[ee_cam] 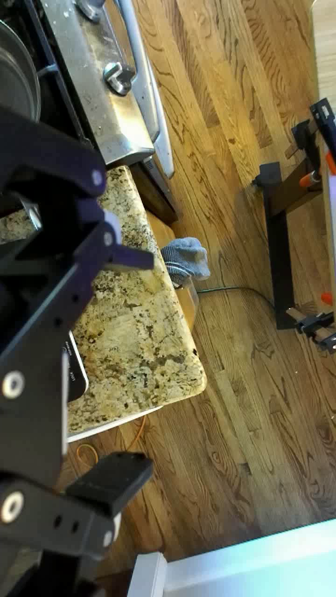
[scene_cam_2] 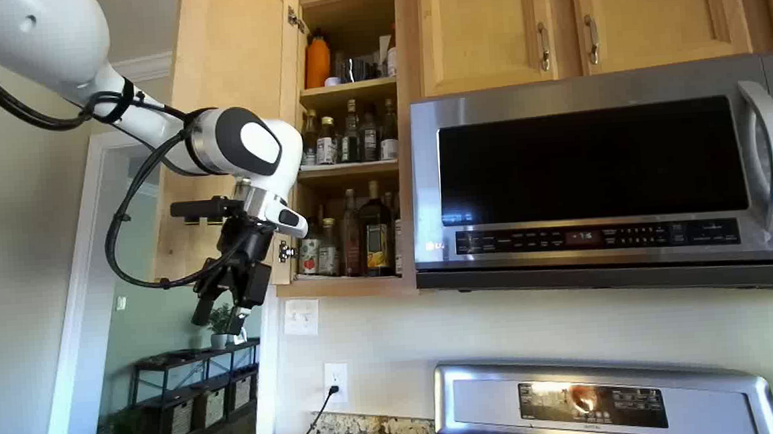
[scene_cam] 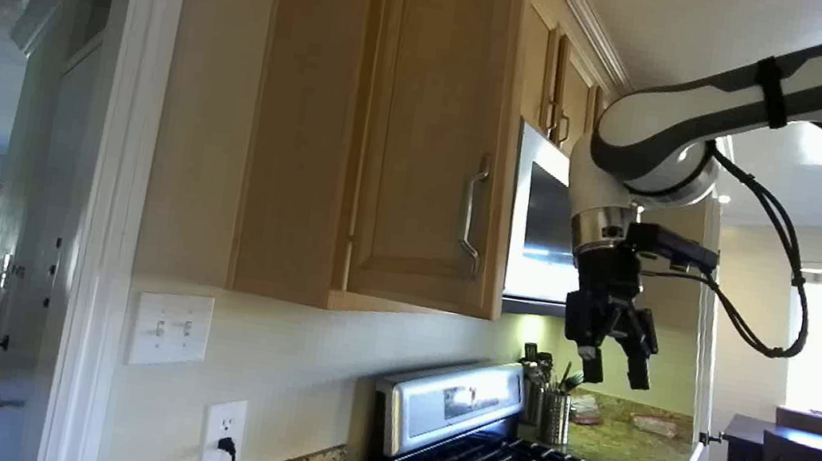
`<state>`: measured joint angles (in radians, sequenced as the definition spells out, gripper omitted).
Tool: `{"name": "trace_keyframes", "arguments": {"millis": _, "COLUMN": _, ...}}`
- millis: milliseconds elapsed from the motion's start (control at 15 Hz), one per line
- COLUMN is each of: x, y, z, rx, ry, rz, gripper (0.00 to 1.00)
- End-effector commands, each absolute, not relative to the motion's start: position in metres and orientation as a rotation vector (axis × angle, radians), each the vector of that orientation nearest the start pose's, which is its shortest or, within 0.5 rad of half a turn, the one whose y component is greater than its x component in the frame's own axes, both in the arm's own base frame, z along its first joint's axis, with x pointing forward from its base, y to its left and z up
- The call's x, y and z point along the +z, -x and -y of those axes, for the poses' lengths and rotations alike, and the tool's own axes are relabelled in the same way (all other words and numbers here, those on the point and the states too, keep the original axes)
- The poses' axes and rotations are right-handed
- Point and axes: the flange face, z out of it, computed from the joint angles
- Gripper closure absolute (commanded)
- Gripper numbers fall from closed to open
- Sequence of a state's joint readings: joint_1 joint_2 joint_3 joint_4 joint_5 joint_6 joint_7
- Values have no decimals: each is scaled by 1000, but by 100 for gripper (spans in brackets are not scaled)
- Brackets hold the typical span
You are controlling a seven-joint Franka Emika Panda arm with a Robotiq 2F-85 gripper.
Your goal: Close the leftmost cabinet door
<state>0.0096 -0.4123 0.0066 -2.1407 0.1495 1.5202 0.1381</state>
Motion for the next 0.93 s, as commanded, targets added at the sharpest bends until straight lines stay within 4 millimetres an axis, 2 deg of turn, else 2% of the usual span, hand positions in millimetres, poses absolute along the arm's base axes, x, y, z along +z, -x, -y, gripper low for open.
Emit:
{"name": "trace_keyframes", "arguments": {"millis": 0, "x": 556, "y": -405, "z": -23, "rx": 330, "ry": 2987, "rz": -195, "gripper": 0}}
{"name": "trace_keyframes", "arguments": {"millis": 400, "x": 556, "y": -405, "z": -23, "rx": 331, "ry": 2987, "rz": -195, "gripper": 0}}
{"name": "trace_keyframes", "arguments": {"millis": 867, "x": 574, "y": -389, "z": -10, "rx": 13, "ry": 2981, "rz": -35, "gripper": 0}}
